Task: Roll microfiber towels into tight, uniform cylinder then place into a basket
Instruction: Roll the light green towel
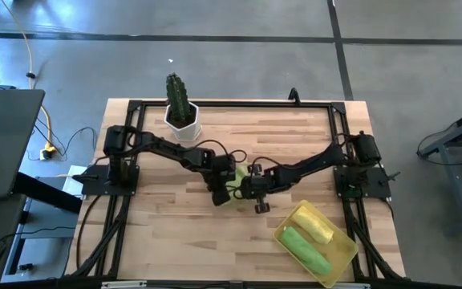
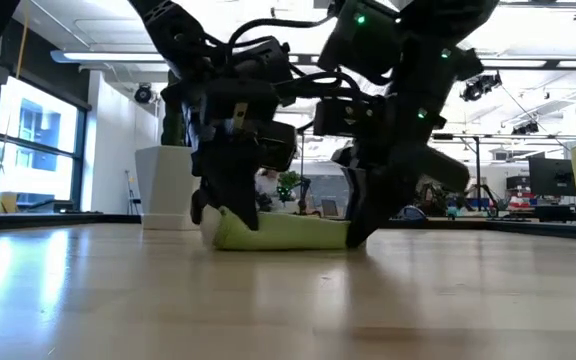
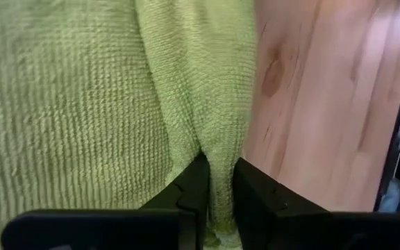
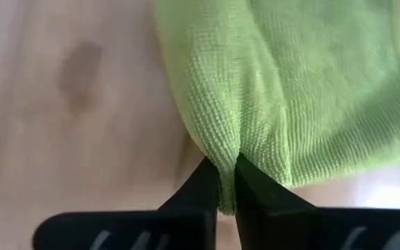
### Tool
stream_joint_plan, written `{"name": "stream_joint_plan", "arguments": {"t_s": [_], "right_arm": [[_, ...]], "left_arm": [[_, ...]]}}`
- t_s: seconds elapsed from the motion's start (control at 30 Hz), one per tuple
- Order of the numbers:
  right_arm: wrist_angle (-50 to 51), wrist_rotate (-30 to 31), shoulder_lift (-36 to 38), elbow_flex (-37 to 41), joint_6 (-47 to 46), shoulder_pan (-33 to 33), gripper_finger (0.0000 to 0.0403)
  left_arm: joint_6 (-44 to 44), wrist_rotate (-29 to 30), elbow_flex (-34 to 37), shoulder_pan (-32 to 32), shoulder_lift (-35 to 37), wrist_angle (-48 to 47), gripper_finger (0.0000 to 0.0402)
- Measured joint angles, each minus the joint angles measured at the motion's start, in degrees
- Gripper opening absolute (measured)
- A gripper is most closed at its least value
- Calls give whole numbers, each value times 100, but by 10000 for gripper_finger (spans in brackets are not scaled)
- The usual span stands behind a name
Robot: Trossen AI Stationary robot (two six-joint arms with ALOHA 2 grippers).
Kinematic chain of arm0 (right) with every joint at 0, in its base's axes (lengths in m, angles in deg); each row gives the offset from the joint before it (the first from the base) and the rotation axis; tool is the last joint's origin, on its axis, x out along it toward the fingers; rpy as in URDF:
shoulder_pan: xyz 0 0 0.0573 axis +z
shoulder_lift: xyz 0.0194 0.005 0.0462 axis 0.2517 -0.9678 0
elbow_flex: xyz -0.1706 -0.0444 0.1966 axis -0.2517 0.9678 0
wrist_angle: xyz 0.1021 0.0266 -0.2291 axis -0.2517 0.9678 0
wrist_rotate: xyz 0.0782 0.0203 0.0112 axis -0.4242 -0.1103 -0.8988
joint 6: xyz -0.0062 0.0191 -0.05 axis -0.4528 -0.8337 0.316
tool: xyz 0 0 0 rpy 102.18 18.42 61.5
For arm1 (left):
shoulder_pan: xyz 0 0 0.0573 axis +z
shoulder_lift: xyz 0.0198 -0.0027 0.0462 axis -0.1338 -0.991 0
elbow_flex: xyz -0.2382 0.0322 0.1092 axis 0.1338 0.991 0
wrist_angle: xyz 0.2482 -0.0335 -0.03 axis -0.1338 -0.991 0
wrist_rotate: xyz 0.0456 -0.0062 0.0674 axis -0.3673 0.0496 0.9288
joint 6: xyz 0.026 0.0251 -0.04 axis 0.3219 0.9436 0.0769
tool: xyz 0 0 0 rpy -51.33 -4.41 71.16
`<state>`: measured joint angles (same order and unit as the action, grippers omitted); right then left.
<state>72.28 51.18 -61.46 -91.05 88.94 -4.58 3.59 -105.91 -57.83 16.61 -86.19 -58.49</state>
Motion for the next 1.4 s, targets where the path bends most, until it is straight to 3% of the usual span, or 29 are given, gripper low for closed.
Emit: {"name": "stream_joint_plan", "arguments": {"t_s": [0.17, 0.3, 0.6, 0.87, 0.93, 1.13, 1.4], "right_arm": [[-150, -1014, -2, -7, -156, -206, 5], [-335, -1760, -23, 4, -231, -407, 3], [-452, -2346, -31, 15, -469, -637, 1], [-304, -3787, -60, 44, -1031, -859, 1], [-341, -3940, -61, 46, -1170, -921, 0], [-233, -4429, -68, 48, -1596, -1201, 0], [-271, -5445, -68, 51, -2002, -1552, 0]], "left_arm": [[534, 72, -7, 92, 182, -682, 57], [970, 658, -27, 59, 326, -1175, 62], [1554, 1064, -117, -152, 342, -1679, 106], [1777, 2660, -290, -100, 781, -3110, 135], [1693, 2778, -274, -145, 928, -3358, 135], [1810, 2650, -276, -875, 1408, -2883, 128], [2249, 3749, -286, -1941, 1349, -1402, 132]]}}
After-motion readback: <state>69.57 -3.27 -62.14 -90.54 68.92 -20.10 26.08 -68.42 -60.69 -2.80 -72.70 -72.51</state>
